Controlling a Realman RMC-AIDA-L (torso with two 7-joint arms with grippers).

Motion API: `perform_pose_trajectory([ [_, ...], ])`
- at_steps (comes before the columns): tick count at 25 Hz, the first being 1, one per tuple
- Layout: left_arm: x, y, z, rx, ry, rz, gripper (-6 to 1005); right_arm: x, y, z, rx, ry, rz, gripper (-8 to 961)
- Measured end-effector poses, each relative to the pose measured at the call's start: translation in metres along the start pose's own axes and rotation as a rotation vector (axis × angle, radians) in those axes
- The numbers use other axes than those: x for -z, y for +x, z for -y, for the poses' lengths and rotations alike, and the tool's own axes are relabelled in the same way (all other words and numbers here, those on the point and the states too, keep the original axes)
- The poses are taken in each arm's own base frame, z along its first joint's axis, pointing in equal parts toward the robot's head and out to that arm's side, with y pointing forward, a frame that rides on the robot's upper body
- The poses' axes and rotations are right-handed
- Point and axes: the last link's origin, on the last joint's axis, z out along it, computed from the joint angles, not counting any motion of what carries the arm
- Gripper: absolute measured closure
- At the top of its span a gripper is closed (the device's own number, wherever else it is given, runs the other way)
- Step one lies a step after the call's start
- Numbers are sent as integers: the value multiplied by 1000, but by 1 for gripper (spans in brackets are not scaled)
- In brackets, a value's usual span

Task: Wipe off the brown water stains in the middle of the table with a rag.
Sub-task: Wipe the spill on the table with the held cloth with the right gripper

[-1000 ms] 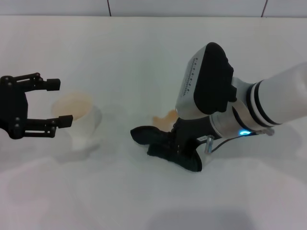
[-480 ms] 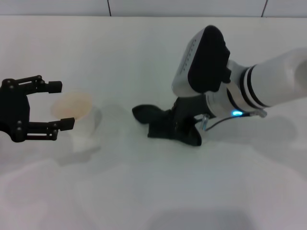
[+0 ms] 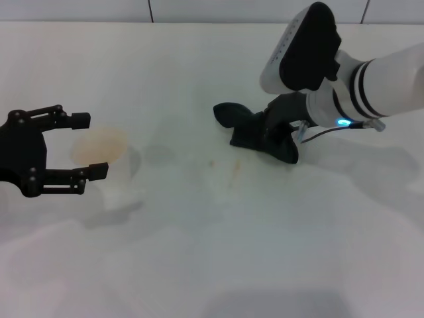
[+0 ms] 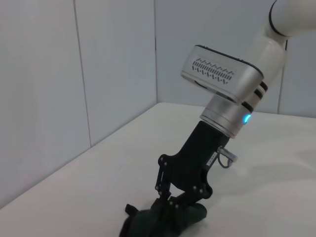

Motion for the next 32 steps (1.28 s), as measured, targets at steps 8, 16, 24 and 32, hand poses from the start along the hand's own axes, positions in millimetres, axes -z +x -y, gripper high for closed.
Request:
perform_pose_trajectory([
  [8, 0, 0, 0, 0, 2, 0, 119, -4, 4, -26, 18, -58, 7, 860],
  [16, -1, 1, 1, -18, 0, -2, 119, -2, 4, -65, 41, -151, 37, 861],
  [24, -1, 1, 0, -19, 1, -1, 119, 8, 9, -93, 60, -233, 22, 862],
  [32, -3, 2, 0, -22, -3, -5, 119, 8, 1, -104, 114, -269, 16, 864],
])
